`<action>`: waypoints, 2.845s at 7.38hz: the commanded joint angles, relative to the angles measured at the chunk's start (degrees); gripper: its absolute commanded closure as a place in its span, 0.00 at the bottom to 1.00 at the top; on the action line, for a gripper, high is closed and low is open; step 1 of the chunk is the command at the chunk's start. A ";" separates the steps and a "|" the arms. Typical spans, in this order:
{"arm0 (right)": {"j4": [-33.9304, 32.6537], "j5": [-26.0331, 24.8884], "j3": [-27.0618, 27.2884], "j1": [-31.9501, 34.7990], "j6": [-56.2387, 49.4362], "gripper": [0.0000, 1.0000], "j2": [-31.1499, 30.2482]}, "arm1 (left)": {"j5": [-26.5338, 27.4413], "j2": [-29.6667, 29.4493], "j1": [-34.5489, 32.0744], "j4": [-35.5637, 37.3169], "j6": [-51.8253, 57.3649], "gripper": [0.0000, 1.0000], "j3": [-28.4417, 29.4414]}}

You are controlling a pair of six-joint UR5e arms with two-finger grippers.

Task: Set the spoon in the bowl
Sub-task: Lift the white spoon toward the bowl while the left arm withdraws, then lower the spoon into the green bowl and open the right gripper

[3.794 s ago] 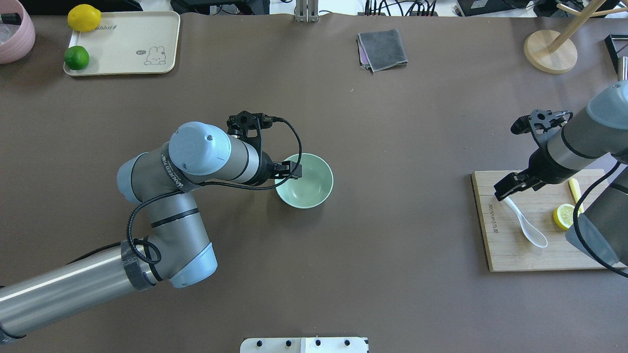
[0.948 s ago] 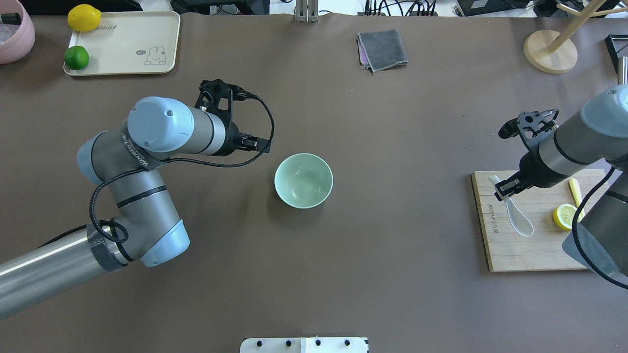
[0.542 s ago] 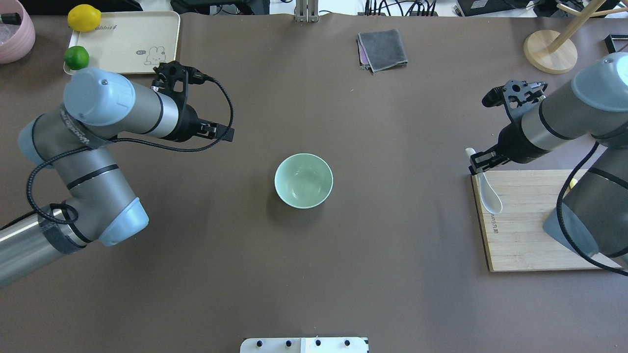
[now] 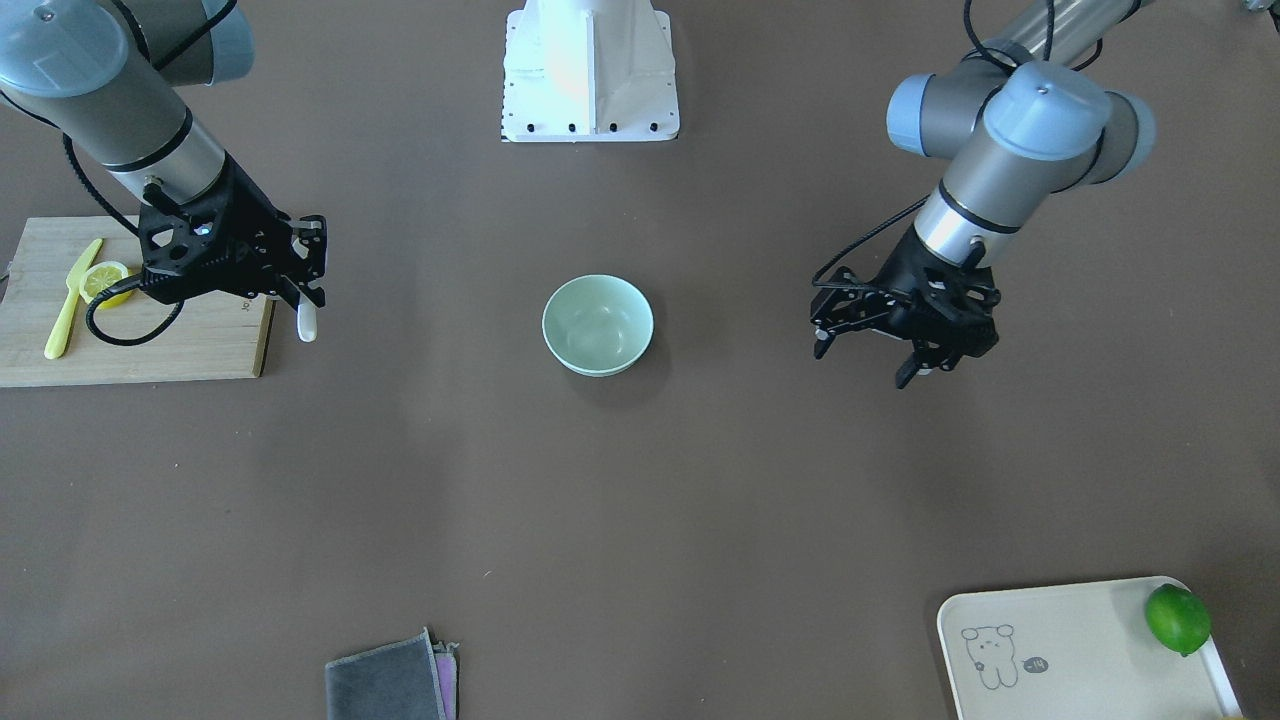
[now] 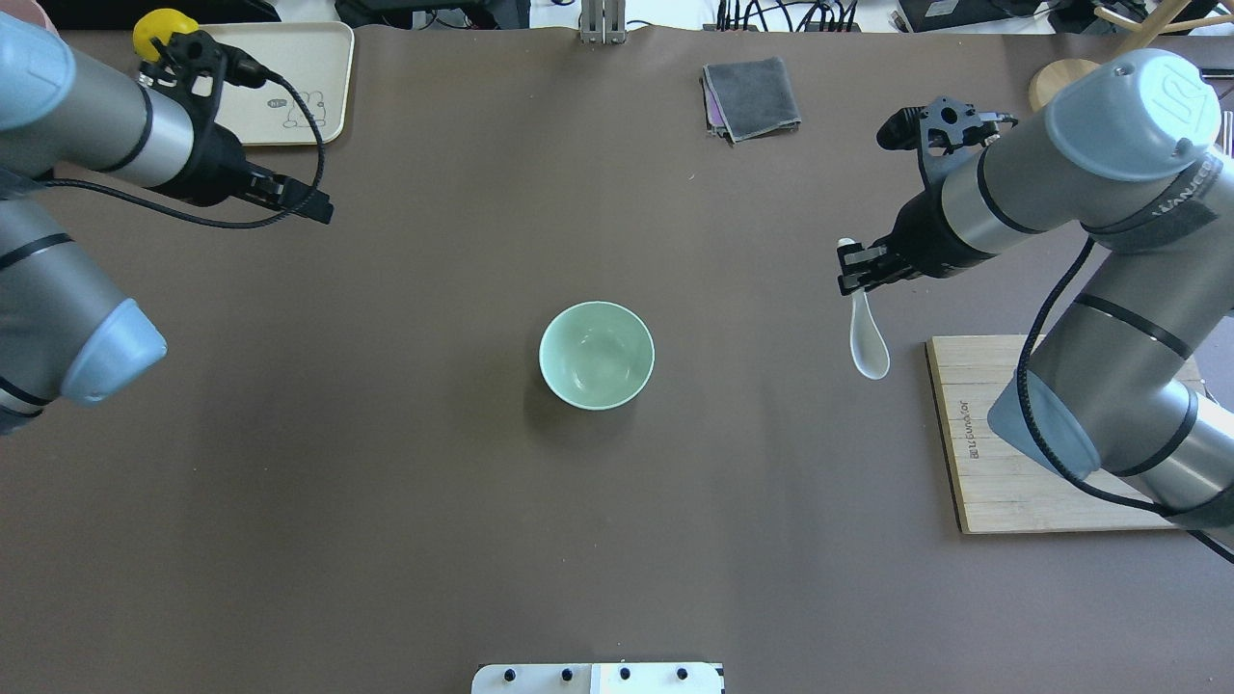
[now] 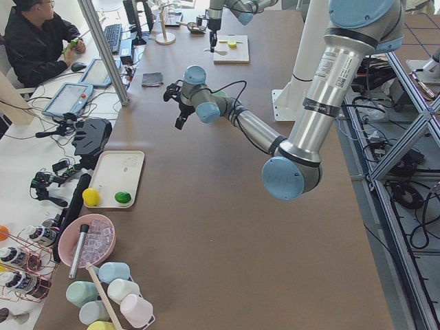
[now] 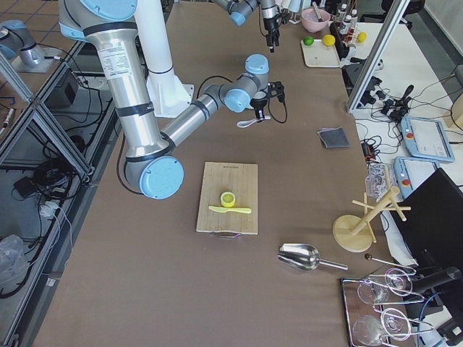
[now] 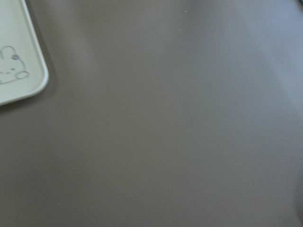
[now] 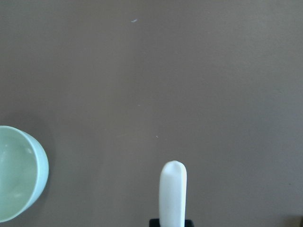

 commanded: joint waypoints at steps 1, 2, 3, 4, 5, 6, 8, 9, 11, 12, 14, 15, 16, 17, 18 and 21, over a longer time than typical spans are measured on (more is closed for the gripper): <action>0.02 -5.31 -1.22 -5.32 6.41 1.00 6.23 | -0.75 7.72 -6.40 9.76 8.45 0.02 -9.65; 0.63 -10.38 -4.19 -8.39 12.72 1.00 10.09 | -0.75 9.85 -8.70 9.69 11.96 0.02 -9.77; 0.63 -11.65 -8.31 -9.55 15.31 1.00 14.75 | -0.66 10.83 -9.77 9.69 14.43 0.02 -9.07; 0.64 -12.01 -12.35 -9.56 18.29 1.00 18.79 | -0.75 11.36 -11.26 9.69 16.28 0.02 -8.89; 0.64 -13.76 -16.05 -9.56 20.15 1.00 22.05 | -0.83 11.28 -12.14 9.69 17.43 0.02 -8.02; 0.72 -15.34 -18.00 -9.56 23.04 1.00 24.52 | -0.75 11.28 -12.24 9.69 17.79 0.02 -7.58; 0.81 -19.12 -22.04 -10.78 25.70 1.00 27.00 | -0.84 11.28 -12.33 9.61 17.79 0.02 -7.57; 4.03 -21.66 -24.24 -12.27 26.49 1.00 27.01 | -0.75 11.28 -12.24 9.61 17.79 0.02 -7.49; 7.58 -22.04 -27.68 -13.60 27.55 1.00 27.62 | -0.84 11.28 -12.15 9.26 17.79 0.02 -6.26; 7.49 -22.65 -27.77 -14.13 27.72 1.00 27.54 | -0.75 11.19 -12.06 9.17 17.79 0.02 -5.82; 7.49 -22.74 -28.57 -14.92 27.90 1.00 27.36 | -0.75 11.10 -11.98 9.17 17.79 0.02 -5.55; 7.40 -22.48 -28.48 -15.19 27.90 1.00 27.36 | -0.75 10.58 -11.80 8.82 17.88 0.02 -4.33; 7.32 -22.48 -27.87 -15.45 27.99 1.00 27.19 | -0.49 10.23 -11.71 6.47 17.88 0.02 -2.15; 7.23 -22.48 -27.86 -15.80 27.99 1.00 27.10 | -0.83 10.40 -11.71 3.74 17.79 0.02 -0.99; 7.14 -22.30 -27.86 -15.81 27.99 0.83 26.66 | -0.92 10.40 -11.71 3.80 17.71 0.02 -1.15; 3.30 -19.77 -22.71 -15.02 27.03 0.00 24.30 | -0.92 11.19 -12.06 3.63 17.79 0.02 -1.86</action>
